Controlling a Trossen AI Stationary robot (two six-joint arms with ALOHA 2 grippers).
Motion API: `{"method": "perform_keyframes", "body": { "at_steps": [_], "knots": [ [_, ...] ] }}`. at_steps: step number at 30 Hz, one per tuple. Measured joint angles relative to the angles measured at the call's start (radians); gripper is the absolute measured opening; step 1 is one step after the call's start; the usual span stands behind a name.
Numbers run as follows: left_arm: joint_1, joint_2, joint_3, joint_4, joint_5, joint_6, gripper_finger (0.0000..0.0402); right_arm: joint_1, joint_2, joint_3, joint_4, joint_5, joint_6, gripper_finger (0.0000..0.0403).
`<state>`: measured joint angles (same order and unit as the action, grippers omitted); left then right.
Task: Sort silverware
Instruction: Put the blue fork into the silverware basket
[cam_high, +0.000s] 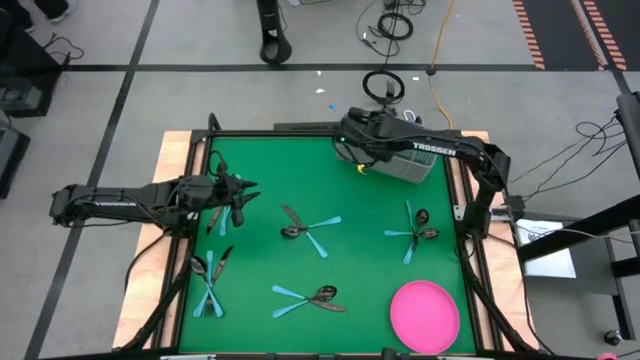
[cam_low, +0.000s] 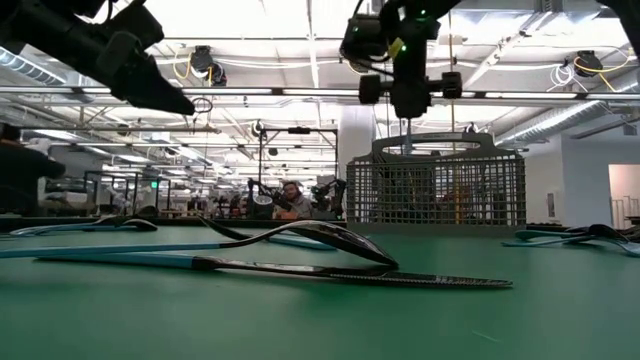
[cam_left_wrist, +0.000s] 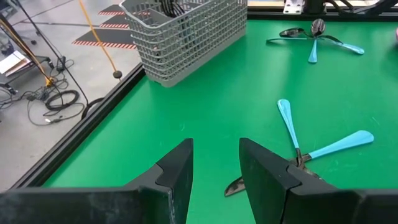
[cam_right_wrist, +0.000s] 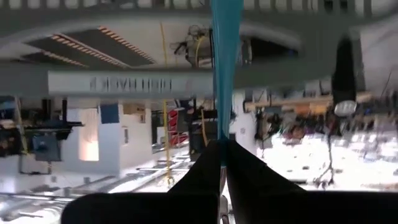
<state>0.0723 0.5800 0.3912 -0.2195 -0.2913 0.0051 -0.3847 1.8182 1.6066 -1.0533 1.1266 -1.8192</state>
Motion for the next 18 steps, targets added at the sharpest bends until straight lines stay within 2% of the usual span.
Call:
{"method": "perform_keyframes", "body": {
  "at_steps": [7, 15, 18],
  "knots": [
    [0.000, 0.000, 0.000, 0.004, 0.000, 0.000, 0.0132, 0.000, 0.082, 0.000, -0.028, -0.001, -0.026, 0.0000],
    [0.000, 0.000, 0.000, -0.002, 0.000, 0.000, 0.0132, 0.042, 0.103, 0.000, -0.027, -0.003, -0.011, 0.0000],
    [0.000, 0.000, 0.000, -0.002, 0.000, 0.000, 0.0132, 0.063, 0.103, 0.000, -0.022, -0.050, 0.051, 0.0001]
  ]
}}
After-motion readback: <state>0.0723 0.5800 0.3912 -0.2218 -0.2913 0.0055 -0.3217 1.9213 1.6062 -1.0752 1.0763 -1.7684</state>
